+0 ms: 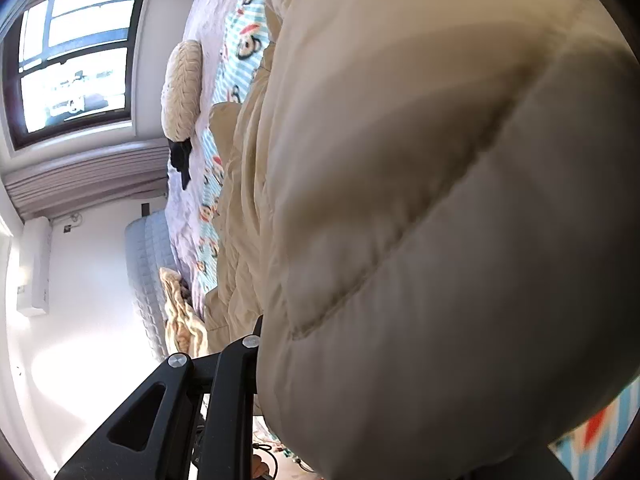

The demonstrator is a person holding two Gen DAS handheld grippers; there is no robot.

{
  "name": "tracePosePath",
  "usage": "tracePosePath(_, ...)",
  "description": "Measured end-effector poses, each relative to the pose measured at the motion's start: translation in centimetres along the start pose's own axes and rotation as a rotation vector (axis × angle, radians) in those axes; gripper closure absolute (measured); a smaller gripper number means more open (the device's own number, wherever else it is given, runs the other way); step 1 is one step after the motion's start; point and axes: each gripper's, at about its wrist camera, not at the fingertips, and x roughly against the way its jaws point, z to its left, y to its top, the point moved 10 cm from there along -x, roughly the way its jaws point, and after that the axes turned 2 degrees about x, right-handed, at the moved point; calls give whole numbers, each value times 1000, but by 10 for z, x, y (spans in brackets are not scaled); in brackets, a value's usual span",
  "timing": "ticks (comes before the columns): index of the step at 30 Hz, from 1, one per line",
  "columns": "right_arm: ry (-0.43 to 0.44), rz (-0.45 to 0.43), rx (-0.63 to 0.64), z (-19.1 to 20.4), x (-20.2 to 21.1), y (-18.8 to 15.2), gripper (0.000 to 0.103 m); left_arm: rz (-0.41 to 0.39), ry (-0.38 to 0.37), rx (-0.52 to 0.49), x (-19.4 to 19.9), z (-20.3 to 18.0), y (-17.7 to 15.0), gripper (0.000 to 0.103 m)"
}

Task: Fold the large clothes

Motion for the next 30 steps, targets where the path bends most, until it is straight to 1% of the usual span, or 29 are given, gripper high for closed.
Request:
tracePosePath(2,-19,-1,-10,-14,12,-23,82,44,-13,-20,1,10,-29,85)
tracePosePath(5,-55,-14,-27,-34,22,-44,82,90,-36,-34,-2,22,-53,85)
tracePosePath(6,-70,-23,-41,-43,22,-50,80,99,-40,-34,-3,24,-57,84)
tracePosePath(9,-94,-52,-90,-58,19,-53,76,109,-39,-32,4,30,-61,84)
tracePosePath(11,-116,-67,-105,-56,24,-52,71,111,-18,-37,18,36,-62,84)
tracePosePath(13,-182,-50,-98,-55,27,-56,60,95,13,-42,40,46,-63,84)
tracePosePath(14,-205,-30,-79,-49,31,-58,58,70,39,-44,57,54,-64,84)
tracePosePath(16,-239,11,-10,-38,40,-64,58,15,99,-24,81,68,-59,84)
tracePosePath(17,-251,34,34,-31,44,-68,58,-32,134,3,96,78,-56,84)
tracePosePath(18,-261,60,90,-22,50,-74,58,-54,142,21,103,83,-52,84)
tracePosePath(19,-266,75,142,-14,54,-77,60,-71,145,41,108,86,-49,84)
tracePosePath(21,-305,82,292,1,65,-85,64,-74,129,68,103,86,-43,84)
tracePosePath(22,-317,77,333,8,69,-78,66,-64,110,72,92,82,-41,84)
tracePosePath(23,-329,70,356,7,74,-71,67,-53,119,61,80,79,-40,84)
tracePosePath(24,-354,60,353,4,70,-60,68,-34,164,36,64,79,-40,84)
tracePosePath(25,-377,48,336,-2,68,-52,68,2,228,10,44,84,-44,84)
tracePosePath(26,-392,41,325,-6,61,-43,68,43,273,3,27,90,-50,84)
tracePosePath(27,-427,39,324,-7,51,-37,68,70,292,11,16,95,-55,84)
tracePosePath(28,-469,45,325,-29,56,-49,68,90,311,29,8,102,-59,84)
tracePosePath(29,-500,65,310,-44,63,-53,68,103,330,55,3,110,-62,84)
tracePosePath(30,-483,89,298,-49,68,-55,68,106,335,67,3,112,-64,84)
